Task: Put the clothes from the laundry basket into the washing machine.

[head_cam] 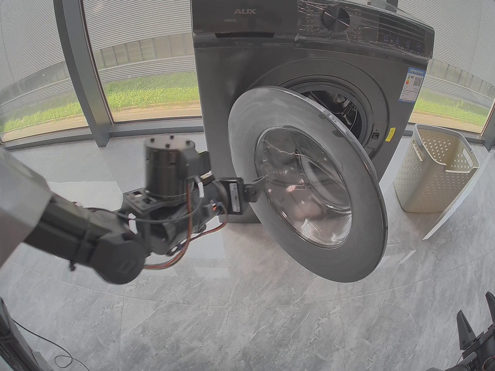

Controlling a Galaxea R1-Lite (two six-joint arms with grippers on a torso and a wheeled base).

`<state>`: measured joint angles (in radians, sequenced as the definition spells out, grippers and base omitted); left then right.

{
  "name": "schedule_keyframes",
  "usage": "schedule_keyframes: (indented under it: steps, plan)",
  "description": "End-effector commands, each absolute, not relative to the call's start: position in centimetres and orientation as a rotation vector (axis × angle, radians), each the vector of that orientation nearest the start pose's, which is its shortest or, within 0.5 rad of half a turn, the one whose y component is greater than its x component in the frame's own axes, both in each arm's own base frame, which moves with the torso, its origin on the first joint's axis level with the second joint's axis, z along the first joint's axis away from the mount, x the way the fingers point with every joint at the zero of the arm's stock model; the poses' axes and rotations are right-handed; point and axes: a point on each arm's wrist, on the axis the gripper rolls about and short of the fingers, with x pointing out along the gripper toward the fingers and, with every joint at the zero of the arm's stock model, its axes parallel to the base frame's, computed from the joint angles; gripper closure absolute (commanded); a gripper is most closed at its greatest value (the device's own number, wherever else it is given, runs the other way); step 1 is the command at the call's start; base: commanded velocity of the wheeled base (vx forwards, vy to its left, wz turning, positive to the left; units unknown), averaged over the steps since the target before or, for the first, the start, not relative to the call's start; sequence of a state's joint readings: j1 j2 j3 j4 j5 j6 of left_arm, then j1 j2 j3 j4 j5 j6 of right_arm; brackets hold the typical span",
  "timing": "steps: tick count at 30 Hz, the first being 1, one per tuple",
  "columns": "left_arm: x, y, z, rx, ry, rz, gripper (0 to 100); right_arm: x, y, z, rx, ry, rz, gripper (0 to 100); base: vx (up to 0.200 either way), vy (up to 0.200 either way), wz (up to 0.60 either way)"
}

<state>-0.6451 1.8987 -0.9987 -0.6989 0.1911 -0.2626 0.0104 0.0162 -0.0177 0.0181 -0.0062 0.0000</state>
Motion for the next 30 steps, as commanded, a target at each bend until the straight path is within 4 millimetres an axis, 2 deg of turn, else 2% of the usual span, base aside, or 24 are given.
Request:
schedule_keyframes:
  steps: [1,2,3,5,11,21,30]
  plan:
    - [19.3,-14.4,20.8,-0.128,0.126,-0.459,0,-2.3,0.0,7.6,0.0,0.011,0.005,0,0.0,0.0,0.0]
    - [18.6,-13.8,20.7,-0.121,0.124,-0.456,0,-2.3,0.0,7.5,0.0,0.012,0.005,0,0.0,0.0,0.0]
    - [17.0,-12.5,20.7,-0.109,0.108,-0.457,0,-2.3,0.0,7.6,0.0,0.011,0.005,0,0.0,0.0,0.0]
    - [15.5,-11.3,20.3,-0.095,0.1,-0.455,0,-2.3,0.0,7.5,0.0,0.014,0.005,0,0.0,0.0,0.0]
    - [9.9,-6.8,17.9,-0.043,0.066,-0.455,0,-2.3,0.0,7.6,-0.002,0.012,0.005,0,0.0,0.0,0.0]
    - [6.2,-2.1,15.5,0.098,-0.046,-0.243,0,-2.3,0.0,7.5,0.006,0.014,0.003,0,0.0,0.0,0.0]
    - [2.7,-0.5,13.0,0.082,-0.055,-0.151,0,-2.3,0.0,7.5,-0.003,0.012,0.003,0,0.0,0.0,0.0]
